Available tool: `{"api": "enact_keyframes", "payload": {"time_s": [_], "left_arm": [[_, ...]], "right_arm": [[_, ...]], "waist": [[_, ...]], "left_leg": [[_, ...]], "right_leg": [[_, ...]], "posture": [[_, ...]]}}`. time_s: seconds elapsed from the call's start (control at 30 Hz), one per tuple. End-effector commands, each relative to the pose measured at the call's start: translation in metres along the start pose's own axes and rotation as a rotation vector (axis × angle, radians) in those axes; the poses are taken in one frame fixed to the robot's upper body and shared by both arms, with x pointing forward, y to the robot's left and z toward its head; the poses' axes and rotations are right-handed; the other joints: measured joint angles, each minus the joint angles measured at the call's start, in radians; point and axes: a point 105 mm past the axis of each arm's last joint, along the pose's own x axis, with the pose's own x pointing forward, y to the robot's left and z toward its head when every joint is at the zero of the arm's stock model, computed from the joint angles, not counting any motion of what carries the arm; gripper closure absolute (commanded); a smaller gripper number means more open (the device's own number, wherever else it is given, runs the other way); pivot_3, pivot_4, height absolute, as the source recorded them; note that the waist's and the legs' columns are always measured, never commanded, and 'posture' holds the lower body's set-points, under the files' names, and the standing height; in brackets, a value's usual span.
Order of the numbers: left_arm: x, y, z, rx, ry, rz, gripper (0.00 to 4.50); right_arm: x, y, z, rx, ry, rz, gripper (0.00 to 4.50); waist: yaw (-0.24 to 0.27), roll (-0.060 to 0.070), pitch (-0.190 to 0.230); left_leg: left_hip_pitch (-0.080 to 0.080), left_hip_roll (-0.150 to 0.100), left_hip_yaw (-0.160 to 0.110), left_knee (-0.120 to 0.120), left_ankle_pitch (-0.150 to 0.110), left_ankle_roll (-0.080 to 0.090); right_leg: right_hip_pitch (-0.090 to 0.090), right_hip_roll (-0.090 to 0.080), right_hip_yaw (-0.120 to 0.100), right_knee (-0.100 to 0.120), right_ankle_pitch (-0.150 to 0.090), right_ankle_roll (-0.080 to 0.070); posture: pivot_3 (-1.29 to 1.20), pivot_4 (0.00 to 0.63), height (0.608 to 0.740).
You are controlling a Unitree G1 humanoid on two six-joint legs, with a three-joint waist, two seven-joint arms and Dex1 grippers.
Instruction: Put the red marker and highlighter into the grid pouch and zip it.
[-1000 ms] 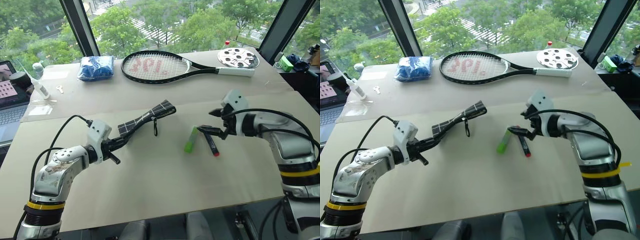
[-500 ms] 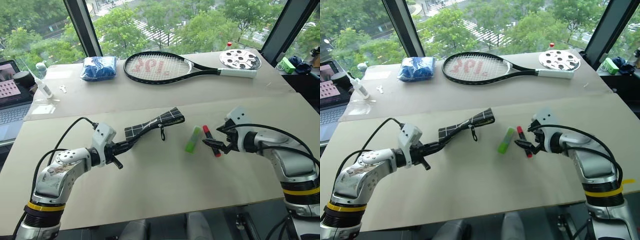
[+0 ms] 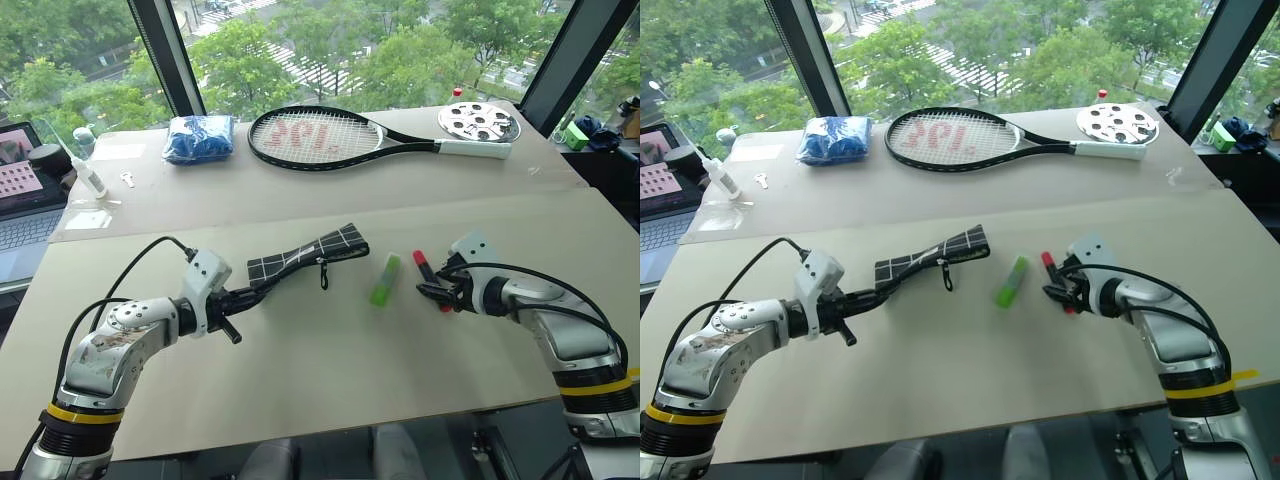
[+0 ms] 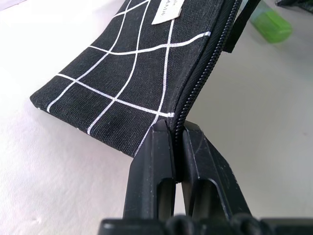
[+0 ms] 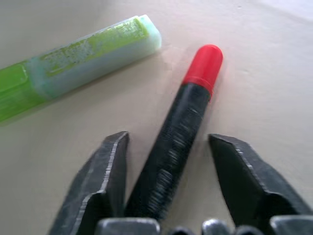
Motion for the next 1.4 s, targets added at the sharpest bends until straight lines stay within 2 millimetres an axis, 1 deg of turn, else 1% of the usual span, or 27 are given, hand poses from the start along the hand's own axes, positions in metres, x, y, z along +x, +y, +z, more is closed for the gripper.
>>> {"api": "enact_keyframes", "payload": {"time_s": [0.03, 0.07, 0.1, 0.13, 0.2, 0.23, 0.33, 0.37, 0.4, 0.43, 0.5, 0.53, 0.63, 0.7, 0.83, 0.87, 0.97, 1.07, 1.13, 1.23, 1.4], "left_arm": [[-0.004, 0.001, 0.009, 0.051, -0.002, 0.004, 4.50], [-0.004, 0.001, 0.009, 0.054, -0.001, 0.004, 4.50], [-0.004, 0.002, 0.010, 0.057, -0.001, 0.003, 4.50], [-0.004, 0.002, 0.010, 0.059, -0.001, 0.003, 4.50], [-0.004, 0.002, 0.011, 0.062, -0.001, 0.002, 4.50], [-0.004, 0.001, 0.011, 0.063, -0.001, 0.001, 4.50], [-0.004, 0.002, 0.011, 0.066, 0.001, 0.001, 4.50], [-0.003, 0.002, 0.011, 0.067, 0.001, 0.002, 4.50], [-0.003, 0.002, 0.011, 0.066, 0.000, 0.002, 4.50], [-0.003, 0.002, 0.011, 0.066, 0.000, 0.003, 4.50], [-0.002, 0.001, 0.011, 0.064, -0.001, 0.002, 4.50], [-0.001, 0.001, 0.011, 0.064, -0.001, 0.003, 4.50], [0.000, 0.002, 0.011, 0.062, -0.006, 0.012, 4.50], [0.001, 0.003, 0.011, 0.062, -0.011, 0.023, 4.50], [0.004, 0.004, 0.012, 0.060, -0.020, 0.034, 4.50], [0.005, 0.003, 0.013, 0.059, -0.023, 0.033, 4.50], [0.007, 0.001, 0.013, 0.057, -0.026, 0.031, 4.50], [0.008, 0.000, 0.013, 0.056, -0.028, 0.030, 4.50], [0.008, 0.000, 0.013, 0.056, -0.029, 0.029, 4.50], [0.009, 0.001, 0.012, 0.053, -0.028, 0.030, 4.50], [0.008, 0.001, 0.011, 0.048, -0.028, 0.033, 4.50]], "right_arm": [[0.000, -0.005, -0.009, -0.005, 0.031, -0.026, 3.20], [0.000, -0.005, -0.008, -0.011, 0.029, -0.025, 3.47], [0.000, -0.008, -0.007, -0.022, 0.030, -0.037, 3.84], [0.000, -0.010, -0.006, -0.029, 0.032, -0.047, 3.98], [0.000, -0.018, -0.003, -0.047, 0.031, -0.082, 3.99], [0.000, -0.025, 0.006, -0.065, 0.003, -0.110, 3.99], [-0.010, -0.032, 0.057, -0.167, -0.184, -0.121, 3.99], [-0.014, -0.033, 0.068, -0.183, -0.226, -0.117, 3.99], [-0.020, -0.031, 0.081, -0.238, -0.271, -0.104, 3.99], [-0.024, -0.029, 0.090, -0.279, -0.299, -0.094, 3.99], [-0.042, -0.004, 0.110, -0.492, -0.359, 0.029, 3.99], [-0.049, 0.010, 0.113, -0.573, -0.366, 0.104, 3.99], [-0.067, 0.042, 0.116, -0.706, -0.362, 0.280, 3.99], [-0.075, 0.059, 0.120, -0.744, -0.371, 0.358, 3.99], [-0.075, 0.084, 0.122, -0.795, -0.375, 0.435, 3.99], [-0.071, 0.086, 0.122, -0.803, -0.369, 0.426, 3.99], [-0.057, 0.085, 0.120, -0.821, -0.339, 0.378, 3.99], [-0.050, 0.087, 0.115, -0.855, -0.309, 0.376, 3.99], [-0.045, 0.086, 0.115, -0.863, -0.300, 0.366, 3.99], [-0.039, 0.081, 0.114, -0.878, -0.274, 0.343, 3.99], [-0.037, 0.075, 0.113, -0.892, -0.248, 0.321, 3.99]], "waist": [[0.000, 0.000, 0.000], [0.000, 0.000, 0.000], [0.000, 0.000, 0.000], [0.000, 0.000, 0.000], [0.000, -0.001, 0.000], [0.000, -0.001, 0.000], [0.000, -0.001, 0.000], [-0.001, -0.001, 0.000], [-0.003, -0.001, 0.000], [-0.005, -0.001, 0.000], [-0.003, -0.001, 0.000], [-0.001, -0.001, 0.000], [-0.001, -0.001, 0.000], [0.000, -0.001, 0.001], [-0.001, -0.002, 0.001], [-0.001, -0.002, 0.001], [0.000, -0.002, 0.001], [0.002, -0.002, 0.001], [0.002, -0.002, 0.001], [0.002, -0.002, 0.001], [0.002, -0.002, 0.001]], "left_leg": [[0.000, 0.000, 0.000, 0.000, 0.000, 0.000], [0.000, 0.000, 0.000, 0.000, 0.000, 0.000], [0.000, 0.000, 0.000, 0.000, 0.000, 0.000], [0.000, 0.000, 0.000, 0.000, 0.000, 0.000], [0.000, 0.000, 0.000, 0.000, 0.000, 0.000], [0.000, 0.000, 0.000, 0.000, 0.000, 0.000], [0.001, 0.000, 0.001, 0.000, 0.000, 0.000], [0.001, 0.000, 0.002, 0.000, 0.000, 0.000], [0.001, 0.000, 0.001, -0.001, 0.000, 0.000], [0.000, 0.000, 0.002, -0.002, 0.000, 0.000], [0.000, 0.000, 0.002, -0.003, 0.000, 0.000], [0.000, 0.000, 0.002, -0.003, 0.000, 0.000], [-0.002, 0.001, 0.002, -0.003, -0.001, 0.002], [-0.002, 0.001, 0.002, -0.003, -0.002, 0.002], [-0.003, 0.001, 0.002, -0.002, -0.002, 0.003], [-0.003, 0.001, 0.002, -0.002, -0.002, 0.003], [-0.003, 0.000, 0.002, -0.002, -0.002, 0.003], [-0.003, 0.000, 0.002, -0.002, -0.002, 0.003], [-0.004, 0.000, 0.002, -0.002, -0.002, 0.003], [-0.004, 0.000, 0.002, -0.002, -0.002, 0.003], [-0.004, 0.000, 0.002, -0.002, -0.002, 0.002]], "right_leg": [[0.000, 0.000, 0.000, 0.000, 0.000, 0.000], [0.000, 0.000, 0.000, 0.000, 0.000, 0.000], [0.000, 0.000, 0.000, 0.000, 0.000, 0.000], [0.000, 0.000, 0.000, 0.000, 0.000, 0.000], [0.000, 0.000, 0.000, 0.000, 0.000, 0.000], [0.000, 0.000, 0.000, 0.000, 0.000, 0.000], [0.000, 0.000, 0.001, 0.000, 0.000, 0.001], [0.000, 0.000, 0.001, 0.000, 0.000, 0.001], [-0.001, 0.000, 0.001, 0.000, 0.000, 0.001], [-0.001, 0.000, 0.001, 0.000, 0.000, 0.001], [-0.001, 0.000, 0.001, 0.000, 0.000, 0.001], [-0.001, 0.000, 0.001, 0.000, 0.000, 0.001], [-0.001, 0.000, 0.000, -0.003, 0.001, 0.002], [-0.001, 0.000, 0.000, -0.007, 0.001, 0.003], [-0.001, 0.000, 0.000, -0.007, 0.002, 0.004], [-0.001, 0.000, 0.000, -0.007, 0.002, 0.004], [-0.001, 0.000, 0.000, -0.007, 0.002, 0.004], [-0.001, 0.000, 0.000, -0.007, 0.002, 0.004], [-0.001, 0.000, 0.000, -0.007, 0.003, 0.004], [-0.002, 0.000, 0.000, -0.007, 0.003, 0.004], [-0.002, 0.000, 0.000, -0.007, 0.003, 0.004]], "posture": [[0.00, 0.150, 0.740], [0.00, 0.150, 0.740], [0.00, 0.150, 0.740], [0.00, 0.150, 0.740], [0.00, 0.150, 0.740], [0.00, 0.150, 0.740], [0.00, 0.150, 0.740], [0.00, 0.150, 0.740], [0.00, 0.150, 0.740], [0.00, 0.150, 0.740], [0.00, 0.150, 0.740], [0.00, 0.150, 0.740], [0.00, 0.150, 0.740], [0.00, 0.150, 0.740], [0.00, 0.150, 0.740], [0.00, 0.150, 0.740], [0.00, 0.150, 0.740], [0.00, 0.150, 0.740], [0.00, 0.150, 0.740], [0.00, 0.150, 0.740], [0.00, 0.150, 0.740]]}}
